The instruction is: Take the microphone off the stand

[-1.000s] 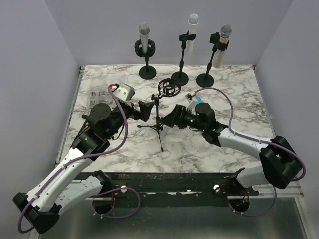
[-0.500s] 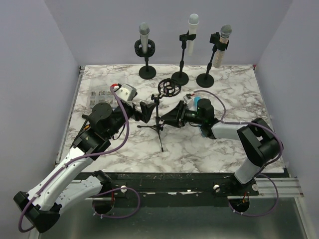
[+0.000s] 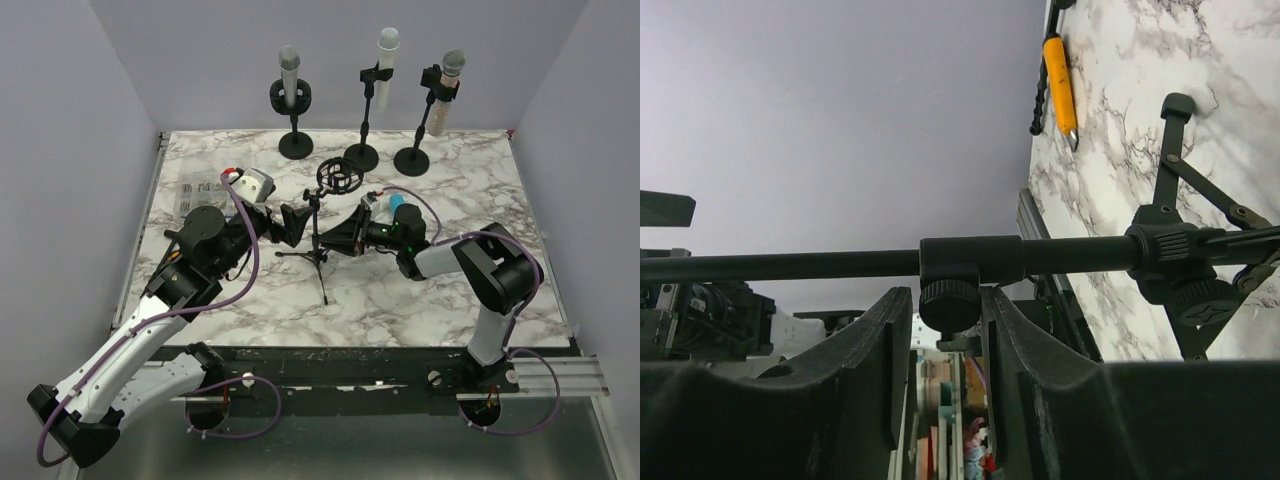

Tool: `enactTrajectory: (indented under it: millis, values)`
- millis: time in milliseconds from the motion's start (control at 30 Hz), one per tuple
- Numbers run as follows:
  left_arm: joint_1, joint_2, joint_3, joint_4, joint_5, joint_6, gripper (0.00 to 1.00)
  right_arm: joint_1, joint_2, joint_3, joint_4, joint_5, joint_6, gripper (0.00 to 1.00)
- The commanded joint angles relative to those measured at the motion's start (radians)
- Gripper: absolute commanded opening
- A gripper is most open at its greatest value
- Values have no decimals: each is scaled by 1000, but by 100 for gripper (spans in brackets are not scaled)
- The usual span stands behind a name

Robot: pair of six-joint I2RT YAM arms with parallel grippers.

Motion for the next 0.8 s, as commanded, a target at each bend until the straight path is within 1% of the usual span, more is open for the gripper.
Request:
enactTrajectory:
  millis: [0, 167, 200, 300, 367, 400, 500, 567, 667, 767]
  values:
    - [4, 0, 14, 11, 21, -5, 94, -12, 24, -12, 95, -27, 26, 38]
    - [5, 3, 14, 10, 21, -5, 94, -14, 41, -19, 103, -25, 9, 25]
    - [5, 1, 14, 10, 21, -5, 94, -14, 45, -20, 100, -25, 3, 20]
    - [4, 3, 14, 10, 22, -5, 94, -14, 46, -20, 56, -17, -51, 1]
    - [7, 2, 14, 10, 20, -5, 94, -14, 30, -15, -26, -2, -132, 1]
    - [7, 3, 14, 10, 20, -5, 94, -14, 17, -9, -95, 11, -186, 1]
    - [6, 3, 14, 10, 21, -5, 94, -11, -53, 12, -325, 86, -417, 1]
    - [6, 3, 14, 12, 21, -5, 94, -11, -107, 11, -439, 161, -558, 1]
    - [8, 5, 13, 14, 22, -7, 94, 4, -177, 25, -565, 259, -736, 1]
    - [8, 7, 11, 18, 26, -9, 94, 46, -221, 76, -688, 364, -884, 1]
